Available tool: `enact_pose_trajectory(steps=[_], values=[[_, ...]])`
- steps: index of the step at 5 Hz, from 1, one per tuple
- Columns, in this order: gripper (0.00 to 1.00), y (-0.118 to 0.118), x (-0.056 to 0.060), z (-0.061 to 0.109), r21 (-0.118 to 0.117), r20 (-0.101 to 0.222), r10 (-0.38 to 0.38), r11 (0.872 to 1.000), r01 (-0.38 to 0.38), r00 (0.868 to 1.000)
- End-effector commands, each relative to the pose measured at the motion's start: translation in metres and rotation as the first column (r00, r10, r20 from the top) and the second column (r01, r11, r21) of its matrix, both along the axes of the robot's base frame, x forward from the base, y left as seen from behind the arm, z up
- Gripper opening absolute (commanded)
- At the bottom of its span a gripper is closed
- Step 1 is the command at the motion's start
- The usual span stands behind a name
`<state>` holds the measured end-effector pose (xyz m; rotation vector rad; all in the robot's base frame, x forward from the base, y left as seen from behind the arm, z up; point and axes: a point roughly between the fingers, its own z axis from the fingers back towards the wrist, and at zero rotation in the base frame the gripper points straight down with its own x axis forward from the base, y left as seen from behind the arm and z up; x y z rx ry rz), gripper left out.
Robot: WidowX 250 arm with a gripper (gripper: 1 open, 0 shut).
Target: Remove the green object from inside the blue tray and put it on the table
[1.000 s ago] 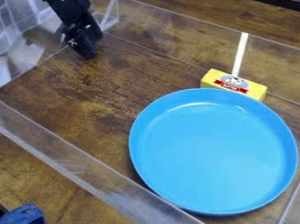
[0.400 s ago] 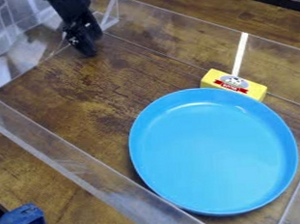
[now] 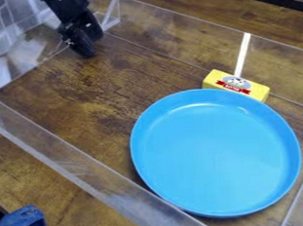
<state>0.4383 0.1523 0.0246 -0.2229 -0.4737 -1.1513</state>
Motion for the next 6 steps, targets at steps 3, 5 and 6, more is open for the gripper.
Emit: enact_pose_trajectory(steps=[3, 5, 6], values=[[1.0, 0.024, -0.01, 0.01, 0.028, 0.05, 0.064, 0.997, -0.065, 0.997], [1.0, 0.02, -0.006, 0.008, 0.058, 0.067, 0.09, 0.994, -0.094, 0.994], [1.0, 0.014, -0.005, 0.006, 0.072, 0.076, 0.067, 0.995, -0.072, 0.995]])
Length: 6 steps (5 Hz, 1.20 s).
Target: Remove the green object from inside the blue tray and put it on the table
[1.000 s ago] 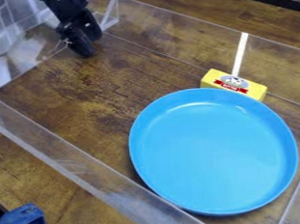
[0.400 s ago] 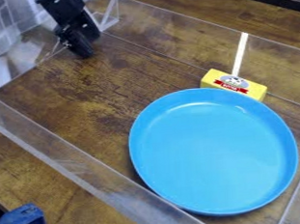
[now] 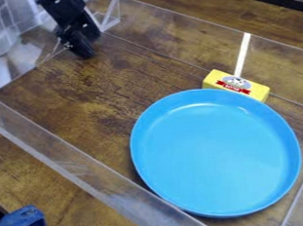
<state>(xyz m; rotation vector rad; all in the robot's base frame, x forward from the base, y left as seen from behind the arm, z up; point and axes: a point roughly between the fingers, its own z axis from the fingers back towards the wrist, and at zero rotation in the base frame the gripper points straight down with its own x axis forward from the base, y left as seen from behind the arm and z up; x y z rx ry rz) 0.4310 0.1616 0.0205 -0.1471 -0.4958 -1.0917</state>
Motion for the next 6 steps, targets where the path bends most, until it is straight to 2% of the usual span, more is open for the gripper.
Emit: enact_pose_trajectory(steps=[1, 2, 3, 6], values=[[1.0, -0.001, 0.004, 0.008, 0.053, 0.036, -0.027, 0.998, 0.026, 0.999], [1.0, 0.003, 0.011, 0.007, 0.066, 0.044, -0.067, 0.996, 0.064, 0.997], [1.0, 0.007, 0.012, 0.003, 0.081, 0.05, -0.105, 0.992, 0.101, 0.993], [1.0, 0.009, 0.006, -0.004, 0.094, 0.04, -0.208, 0.975, 0.203, 0.977]])
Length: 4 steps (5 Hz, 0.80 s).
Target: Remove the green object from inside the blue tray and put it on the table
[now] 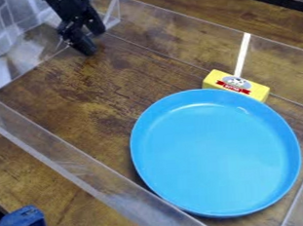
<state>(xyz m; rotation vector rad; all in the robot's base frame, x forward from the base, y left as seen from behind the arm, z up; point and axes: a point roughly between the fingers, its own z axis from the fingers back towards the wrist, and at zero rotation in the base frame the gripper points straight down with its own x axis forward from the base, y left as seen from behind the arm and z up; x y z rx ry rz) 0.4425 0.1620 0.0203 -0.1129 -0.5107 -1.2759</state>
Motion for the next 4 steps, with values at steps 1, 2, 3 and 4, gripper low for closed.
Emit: enact_pose_trajectory(steps=[1, 2, 3, 4], values=[[1.0, 0.003, -0.006, -0.005, 0.04, -0.009, 0.007, 0.999, -0.007, 1.0], [1.0, -0.003, -0.006, -0.006, 0.045, -0.013, 0.052, 0.998, -0.051, 0.999], [1.0, -0.013, -0.005, -0.005, 0.052, -0.014, 0.04, 0.998, -0.039, 0.999], [1.0, -0.022, -0.004, -0.002, 0.059, -0.014, 0.03, 0.998, -0.029, 0.999]])
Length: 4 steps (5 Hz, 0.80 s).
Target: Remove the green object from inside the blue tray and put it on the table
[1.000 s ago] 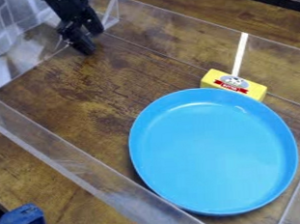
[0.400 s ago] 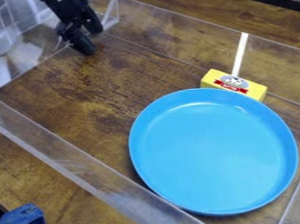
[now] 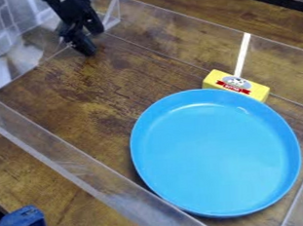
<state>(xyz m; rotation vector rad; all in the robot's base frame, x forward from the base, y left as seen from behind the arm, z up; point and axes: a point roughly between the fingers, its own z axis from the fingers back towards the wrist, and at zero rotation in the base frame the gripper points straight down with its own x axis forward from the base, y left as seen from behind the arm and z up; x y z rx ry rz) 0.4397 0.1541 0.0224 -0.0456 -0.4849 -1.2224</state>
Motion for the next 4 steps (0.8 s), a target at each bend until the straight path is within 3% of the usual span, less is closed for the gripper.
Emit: enact_pose_trajectory(steps=[1, 4], values=[[1.0, -0.023, 0.001, 0.001, 0.011, -0.026, -0.048, 0.999, 0.048, 0.998], [1.0, -0.042, 0.003, -0.01, 0.013, -0.027, 0.077, 0.997, -0.077, 0.997]])
